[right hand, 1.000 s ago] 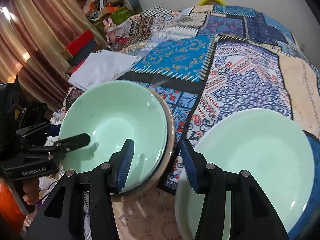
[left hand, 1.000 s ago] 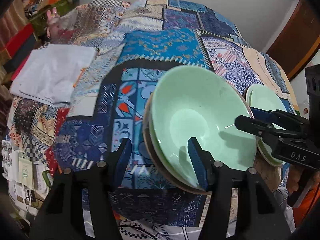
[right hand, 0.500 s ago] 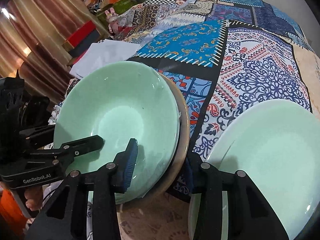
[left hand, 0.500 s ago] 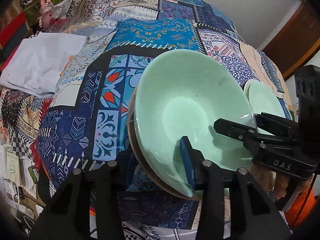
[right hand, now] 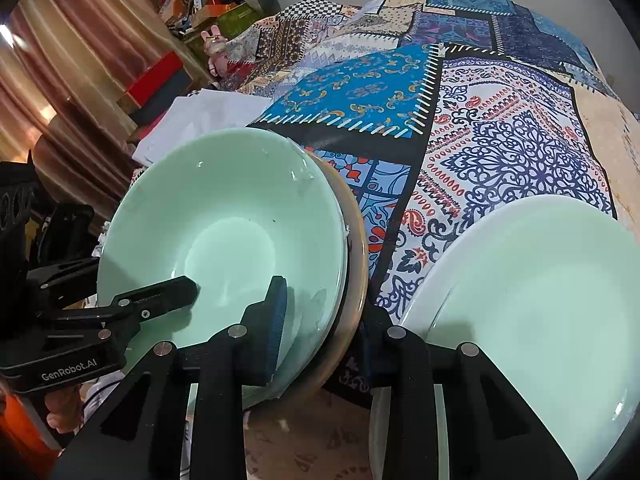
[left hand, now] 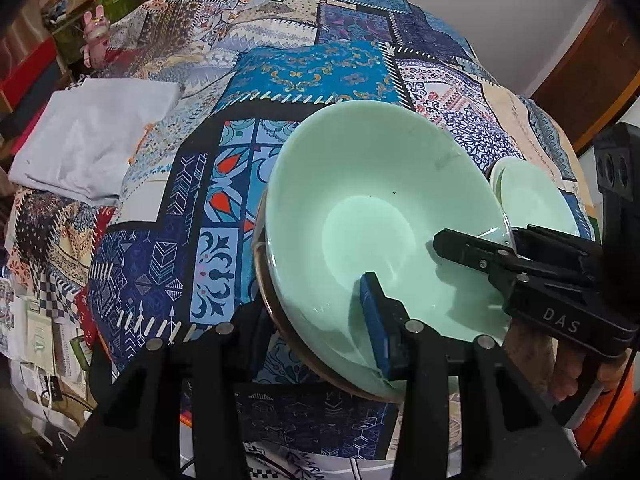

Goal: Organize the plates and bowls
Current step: 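Lower the mint green bowl into the white spotted bowl, then settle the mint green bowl on the stack and open both grippers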

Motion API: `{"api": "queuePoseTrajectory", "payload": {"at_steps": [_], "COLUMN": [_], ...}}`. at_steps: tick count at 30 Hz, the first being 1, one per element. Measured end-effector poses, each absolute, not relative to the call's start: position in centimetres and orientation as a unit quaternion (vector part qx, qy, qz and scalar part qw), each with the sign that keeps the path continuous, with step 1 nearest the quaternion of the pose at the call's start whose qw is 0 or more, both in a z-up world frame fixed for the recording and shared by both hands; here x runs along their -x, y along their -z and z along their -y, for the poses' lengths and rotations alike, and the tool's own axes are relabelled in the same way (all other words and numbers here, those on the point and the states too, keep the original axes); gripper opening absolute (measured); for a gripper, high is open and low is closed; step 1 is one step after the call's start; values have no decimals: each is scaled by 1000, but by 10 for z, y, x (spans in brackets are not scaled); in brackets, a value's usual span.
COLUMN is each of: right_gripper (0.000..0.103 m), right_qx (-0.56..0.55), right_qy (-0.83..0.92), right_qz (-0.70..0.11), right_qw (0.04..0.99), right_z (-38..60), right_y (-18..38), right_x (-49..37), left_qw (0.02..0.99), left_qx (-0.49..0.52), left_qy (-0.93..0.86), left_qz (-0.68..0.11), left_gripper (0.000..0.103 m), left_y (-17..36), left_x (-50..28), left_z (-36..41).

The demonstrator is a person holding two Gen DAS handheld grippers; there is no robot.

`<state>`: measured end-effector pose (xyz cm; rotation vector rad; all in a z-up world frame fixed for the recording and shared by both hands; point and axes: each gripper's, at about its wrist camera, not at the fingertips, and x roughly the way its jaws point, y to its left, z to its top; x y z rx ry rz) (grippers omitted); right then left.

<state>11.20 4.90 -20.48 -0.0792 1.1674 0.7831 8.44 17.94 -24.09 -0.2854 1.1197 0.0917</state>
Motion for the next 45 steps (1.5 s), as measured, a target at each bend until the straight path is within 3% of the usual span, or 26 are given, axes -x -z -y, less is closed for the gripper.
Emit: {"api": "queuePoseTrajectory", "payload": {"at_steps": [45], "right_gripper": [27], "right_qx": [-1], "right_qy": [-301], "right_qz": [-492], "right_qw": [817], "right_z": [34], "right_y": [141], "right_x": [-111], "left_qw": [869], "left_qx": [110], "left_qy": [22], "left_qz": [-483], "left_gripper": [39], "left_y": [182], "left_x": [-109], "left_z": [-112]}}
